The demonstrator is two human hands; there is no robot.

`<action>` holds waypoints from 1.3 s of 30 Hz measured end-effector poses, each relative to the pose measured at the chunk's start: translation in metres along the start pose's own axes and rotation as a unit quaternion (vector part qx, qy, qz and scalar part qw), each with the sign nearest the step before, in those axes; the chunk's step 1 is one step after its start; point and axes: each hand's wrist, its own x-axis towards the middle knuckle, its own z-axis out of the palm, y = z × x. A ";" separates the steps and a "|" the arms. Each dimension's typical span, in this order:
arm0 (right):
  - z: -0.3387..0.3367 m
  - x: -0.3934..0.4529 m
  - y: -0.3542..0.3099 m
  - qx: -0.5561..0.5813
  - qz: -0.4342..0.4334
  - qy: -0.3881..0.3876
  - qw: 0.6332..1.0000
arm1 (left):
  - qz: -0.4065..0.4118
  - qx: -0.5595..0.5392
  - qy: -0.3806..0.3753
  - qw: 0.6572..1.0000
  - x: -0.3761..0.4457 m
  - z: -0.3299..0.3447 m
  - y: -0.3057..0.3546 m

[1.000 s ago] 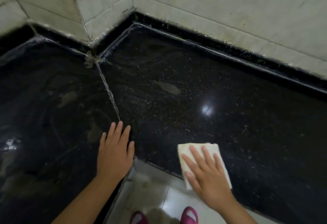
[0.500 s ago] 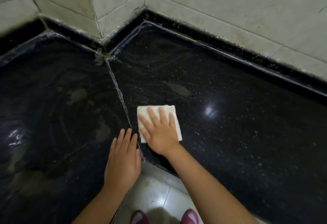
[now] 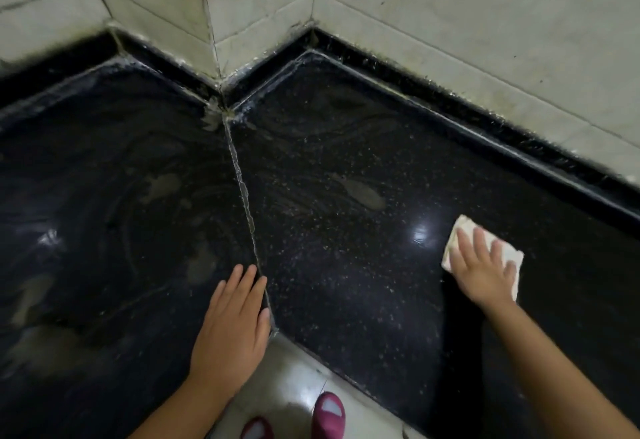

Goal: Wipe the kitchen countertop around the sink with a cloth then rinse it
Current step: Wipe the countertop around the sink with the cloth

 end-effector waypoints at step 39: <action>0.048 -0.042 -0.087 -0.158 -0.562 -0.065 0.809 | -0.013 0.078 0.012 0.997 0.006 -0.012 0.012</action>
